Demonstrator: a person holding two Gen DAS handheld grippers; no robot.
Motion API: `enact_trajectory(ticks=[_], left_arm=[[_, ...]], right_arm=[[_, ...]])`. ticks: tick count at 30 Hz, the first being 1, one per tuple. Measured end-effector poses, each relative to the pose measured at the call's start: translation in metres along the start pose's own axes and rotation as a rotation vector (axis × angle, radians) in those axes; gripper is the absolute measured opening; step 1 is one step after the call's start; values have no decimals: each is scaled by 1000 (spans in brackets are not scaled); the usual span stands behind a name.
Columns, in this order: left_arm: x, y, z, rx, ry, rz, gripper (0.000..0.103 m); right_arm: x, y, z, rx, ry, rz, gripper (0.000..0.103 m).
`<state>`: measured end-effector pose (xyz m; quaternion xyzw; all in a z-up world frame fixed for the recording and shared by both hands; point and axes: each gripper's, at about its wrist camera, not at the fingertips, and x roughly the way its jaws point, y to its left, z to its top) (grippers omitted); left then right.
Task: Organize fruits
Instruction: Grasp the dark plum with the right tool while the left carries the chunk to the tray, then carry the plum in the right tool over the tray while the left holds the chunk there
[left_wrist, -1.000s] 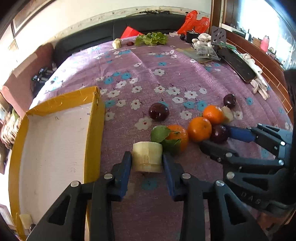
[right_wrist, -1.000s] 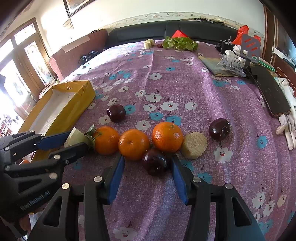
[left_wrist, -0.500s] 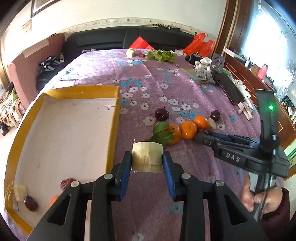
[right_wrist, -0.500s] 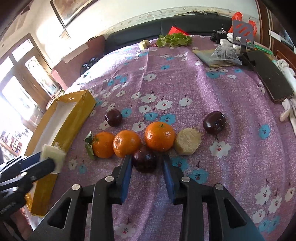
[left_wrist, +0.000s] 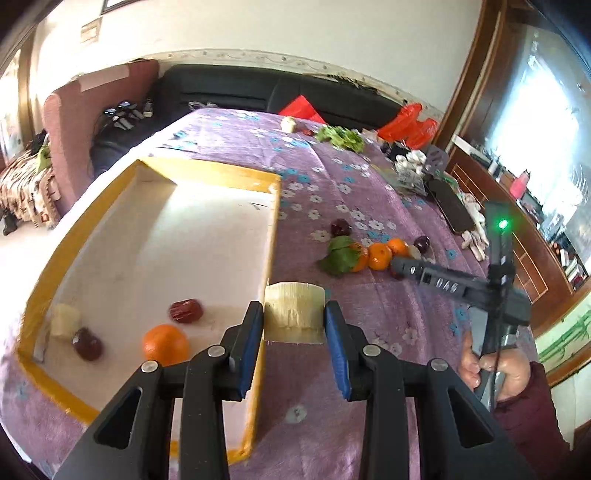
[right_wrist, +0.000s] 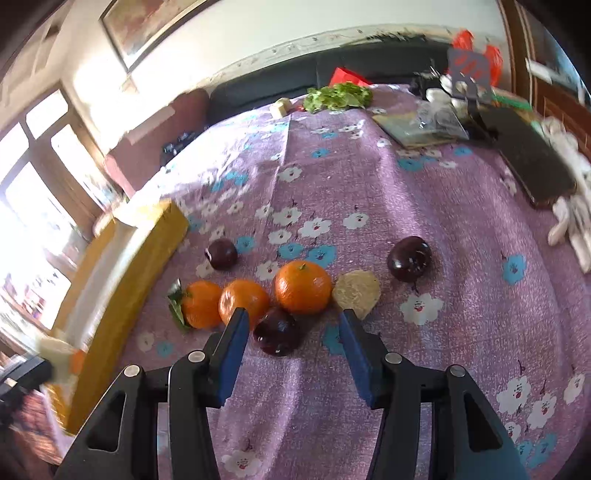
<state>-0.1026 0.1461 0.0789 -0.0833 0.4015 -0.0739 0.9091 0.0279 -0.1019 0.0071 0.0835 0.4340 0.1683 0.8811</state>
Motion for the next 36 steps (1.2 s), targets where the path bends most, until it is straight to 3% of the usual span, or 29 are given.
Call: enact_trajectory(ticks=[3, 7, 13, 18, 23, 30, 36], left_arm=[[-13, 15, -2, -25, -34, 39, 33], [-25, 40, -4, -83, -52, 45, 33], [-38, 80, -12, -146, -75, 105, 33], [-33, 109, -22, -207, -47, 124, 33], [-27, 121, -30, -209, -26, 182, 33], [-20, 138, -38, -242, 1, 154, 33], [-18, 142, -39, -253, 3, 127, 33]], right_arm=[[6, 15, -6, -69, 7, -56, 54], [6, 25, -9, -105, 5, -79, 27], [-10, 40, -16, -123, -23, -120, 28], [-32, 61, -17, -94, -49, -44, 28], [-29, 115, -19, -176, -24, 31, 28], [-7, 186, -27, -270, 43, 147, 29], [13, 222, -36, -326, 87, 168, 29]])
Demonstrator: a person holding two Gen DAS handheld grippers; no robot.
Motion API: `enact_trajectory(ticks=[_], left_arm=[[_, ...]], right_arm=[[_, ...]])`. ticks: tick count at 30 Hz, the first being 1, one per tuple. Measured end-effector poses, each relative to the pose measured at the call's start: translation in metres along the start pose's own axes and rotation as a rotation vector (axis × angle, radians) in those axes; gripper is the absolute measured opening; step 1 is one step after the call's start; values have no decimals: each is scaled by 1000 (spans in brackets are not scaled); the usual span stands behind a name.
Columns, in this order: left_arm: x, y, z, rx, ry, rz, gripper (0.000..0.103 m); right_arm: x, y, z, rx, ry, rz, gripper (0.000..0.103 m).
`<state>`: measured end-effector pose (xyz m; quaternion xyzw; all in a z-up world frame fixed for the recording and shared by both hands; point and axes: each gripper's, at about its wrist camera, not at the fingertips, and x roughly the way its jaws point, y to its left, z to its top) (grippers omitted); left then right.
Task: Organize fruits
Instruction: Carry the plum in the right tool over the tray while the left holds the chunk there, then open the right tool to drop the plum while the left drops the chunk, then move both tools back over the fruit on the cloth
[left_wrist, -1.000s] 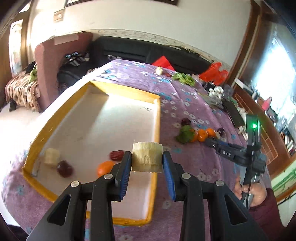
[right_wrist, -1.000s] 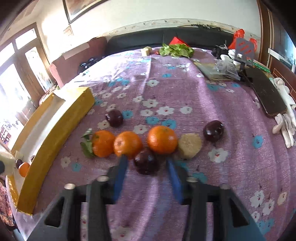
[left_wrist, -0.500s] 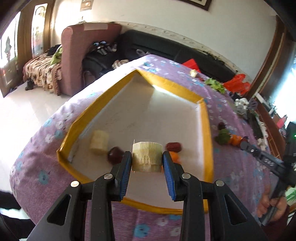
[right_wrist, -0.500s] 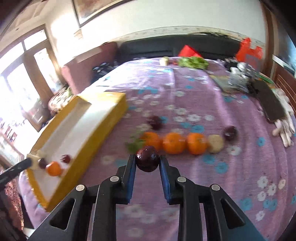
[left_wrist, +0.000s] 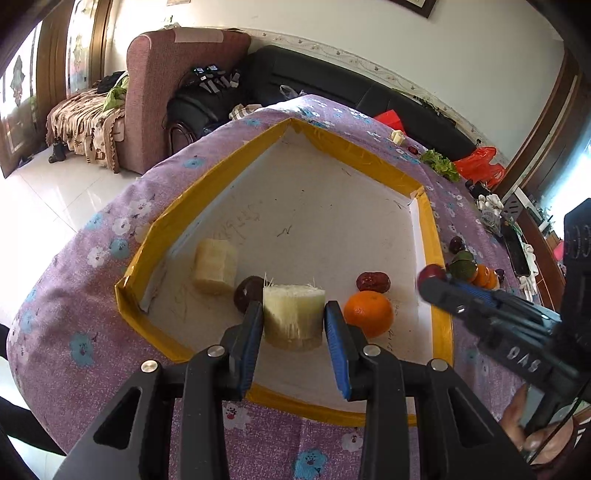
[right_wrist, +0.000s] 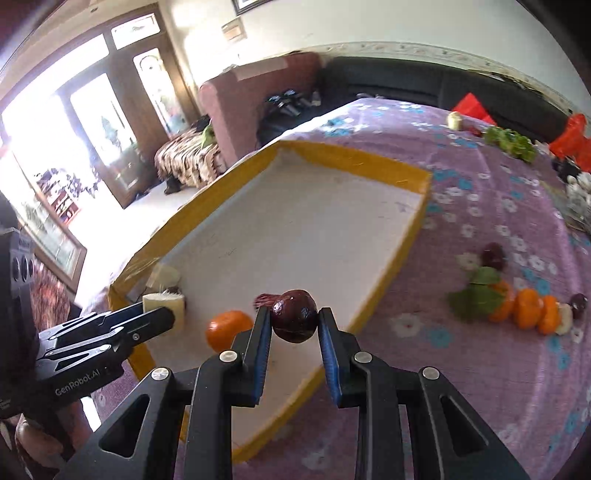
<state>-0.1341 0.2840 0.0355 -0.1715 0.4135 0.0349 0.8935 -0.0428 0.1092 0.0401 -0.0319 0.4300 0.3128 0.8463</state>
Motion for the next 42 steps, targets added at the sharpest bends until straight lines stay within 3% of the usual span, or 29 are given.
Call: enact_trajectory(ticks=[6, 8, 17, 24, 31, 35, 38, 42], left_arm=[[1, -6, -1, 9, -4, 5, 38], [0, -7, 0, 11, -5, 2, 52], [-19, -7, 2, -14, -55, -7, 75], [-32, -15, -2, 13, -81, 42, 77], [-55, -29, -7, 59, -122, 95, 80], [-74, -41, -6, 57, -134, 22, 84], [-102, -59, -2, 86, -195, -36, 93], [-134, -101, 12, 222, -245, -46, 93]], right_arm=[[21, 12, -4, -18, 47, -13, 29], [25, 13, -5, -20, 59, -19, 29], [26, 13, -3, -20, 52, -28, 30], [18, 13, -4, -4, 26, -7, 49], [-10, 8, -7, 6, -35, -10, 56], [-35, -8, -8, 31, -77, -43, 56], [-64, -30, -4, 55, -121, -97, 56], [-127, -74, 9, 90, -219, -233, 56]])
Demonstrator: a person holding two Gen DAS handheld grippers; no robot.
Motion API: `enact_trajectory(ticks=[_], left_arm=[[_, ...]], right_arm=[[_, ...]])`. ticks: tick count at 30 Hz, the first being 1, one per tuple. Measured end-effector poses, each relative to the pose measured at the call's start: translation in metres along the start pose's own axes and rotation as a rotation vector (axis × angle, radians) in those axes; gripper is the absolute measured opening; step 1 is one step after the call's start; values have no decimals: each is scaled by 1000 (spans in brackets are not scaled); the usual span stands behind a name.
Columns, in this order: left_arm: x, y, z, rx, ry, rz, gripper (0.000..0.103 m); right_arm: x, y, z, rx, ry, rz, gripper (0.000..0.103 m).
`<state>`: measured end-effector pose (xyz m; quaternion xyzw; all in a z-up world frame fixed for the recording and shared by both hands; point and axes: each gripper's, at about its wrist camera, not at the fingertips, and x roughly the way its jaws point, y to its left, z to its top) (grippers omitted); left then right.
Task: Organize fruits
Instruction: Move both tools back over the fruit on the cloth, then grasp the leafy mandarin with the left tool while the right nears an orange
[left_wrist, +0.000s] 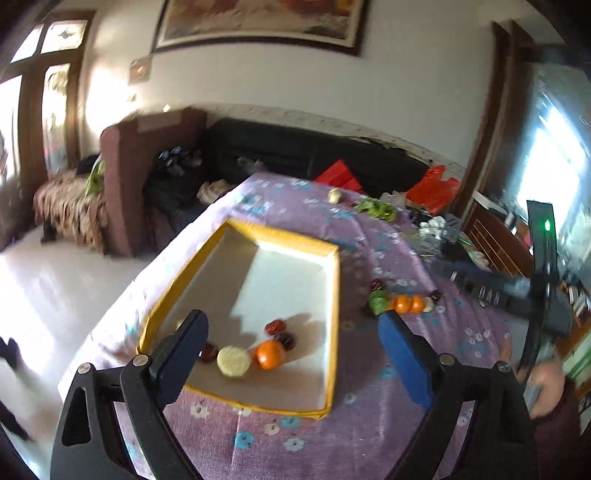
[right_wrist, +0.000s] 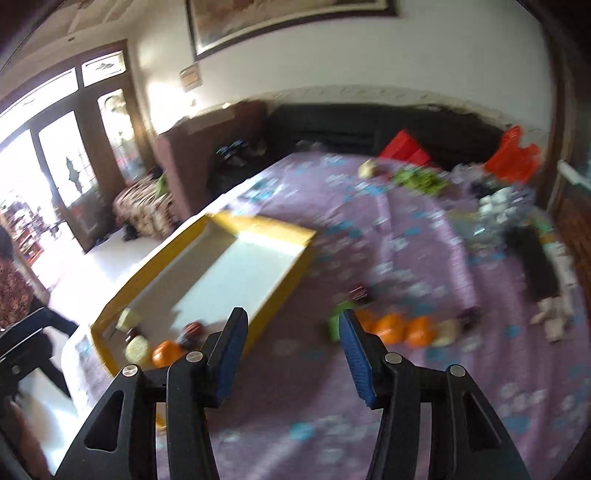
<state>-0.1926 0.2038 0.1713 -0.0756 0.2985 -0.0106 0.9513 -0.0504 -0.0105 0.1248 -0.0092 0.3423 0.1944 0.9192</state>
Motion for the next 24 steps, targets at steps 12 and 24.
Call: enact_trajectory(ticks=[12, 24], left_arm=[[3, -76, 105, 122, -85, -113, 101], [163, -94, 28, 140, 293, -172, 40]], right_arm=[[-125, -141, 114, 56, -206, -427, 84], [73, -170, -12, 278, 148, -81, 64]])
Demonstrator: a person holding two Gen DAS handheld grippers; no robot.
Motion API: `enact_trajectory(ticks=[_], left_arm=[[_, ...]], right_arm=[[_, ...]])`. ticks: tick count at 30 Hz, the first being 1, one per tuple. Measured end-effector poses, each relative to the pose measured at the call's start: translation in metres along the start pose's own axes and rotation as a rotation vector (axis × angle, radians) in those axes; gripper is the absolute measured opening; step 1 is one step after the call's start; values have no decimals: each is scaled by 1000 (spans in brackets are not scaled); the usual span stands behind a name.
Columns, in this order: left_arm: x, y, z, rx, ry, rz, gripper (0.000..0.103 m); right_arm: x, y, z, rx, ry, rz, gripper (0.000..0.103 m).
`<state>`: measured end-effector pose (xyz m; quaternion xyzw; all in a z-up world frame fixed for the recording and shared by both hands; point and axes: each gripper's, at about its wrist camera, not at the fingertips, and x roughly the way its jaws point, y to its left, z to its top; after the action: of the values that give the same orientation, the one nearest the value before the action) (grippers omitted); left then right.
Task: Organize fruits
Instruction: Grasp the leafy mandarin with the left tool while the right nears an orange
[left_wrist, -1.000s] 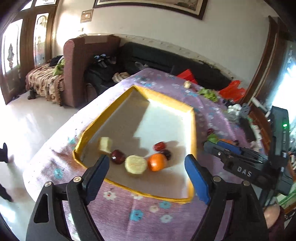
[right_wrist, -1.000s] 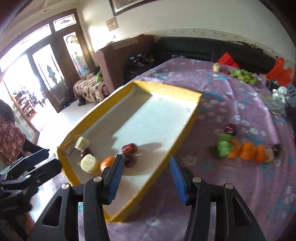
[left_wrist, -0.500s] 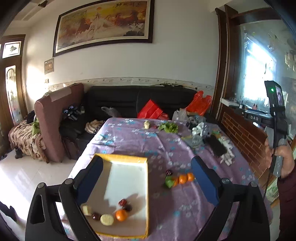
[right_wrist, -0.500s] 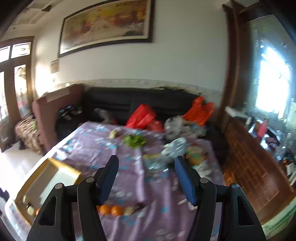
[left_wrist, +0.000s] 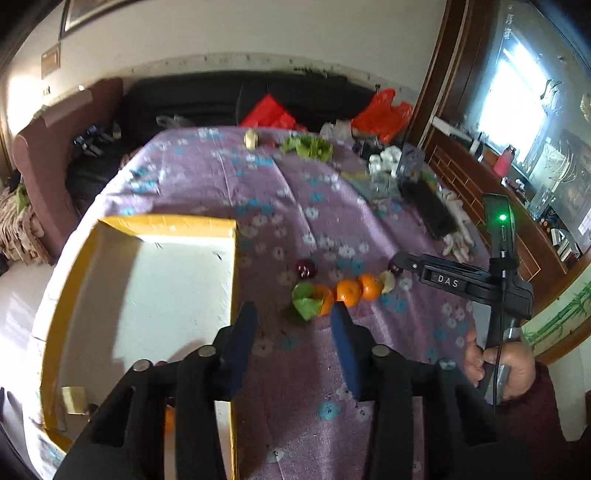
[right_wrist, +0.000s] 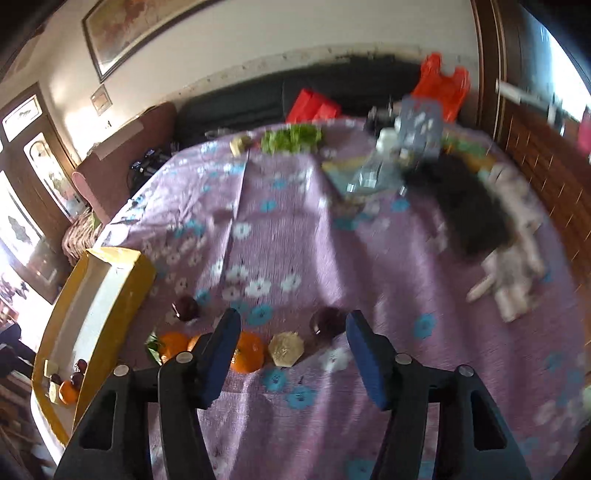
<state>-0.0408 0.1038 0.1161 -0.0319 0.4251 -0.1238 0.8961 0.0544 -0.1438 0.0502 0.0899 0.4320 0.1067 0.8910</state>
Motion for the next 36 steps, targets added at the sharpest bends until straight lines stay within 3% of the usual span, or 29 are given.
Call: enact_trajectory(ticks=[4, 8, 13, 22, 26, 29, 33, 35, 36], left_arm=[[18, 0, 5, -1, 10, -14, 44], [46, -10, 10, 15, 53, -11, 53], [82, -27, 13, 24, 114, -34, 54], [132, -27, 14, 44, 173, 21, 54], [139, -24, 10, 49, 174, -42, 45], [140, -23, 9, 45, 163, -47, 46], [143, -19, 6, 5, 150, -57, 52], [146, -18, 5, 8, 178, -95, 35], [145, -17, 3, 7, 175, -102, 35]], right_arm=[[25, -3, -11, 12, 26, 44, 64], [28, 1, -12, -38, 12, 7, 65], [32, 6, -15, -78, 18, -28, 64], [28, -14, -13, 11, 13, 66, 64], [17, -15, -11, 30, -32, 124, 64], [14, -12, -12, 41, -35, 218, 64], [24, -6, -14, 46, 0, 268, 64], [26, -3, -16, 39, 8, 273, 64], [27, -1, -17, 33, 11, 272, 64]])
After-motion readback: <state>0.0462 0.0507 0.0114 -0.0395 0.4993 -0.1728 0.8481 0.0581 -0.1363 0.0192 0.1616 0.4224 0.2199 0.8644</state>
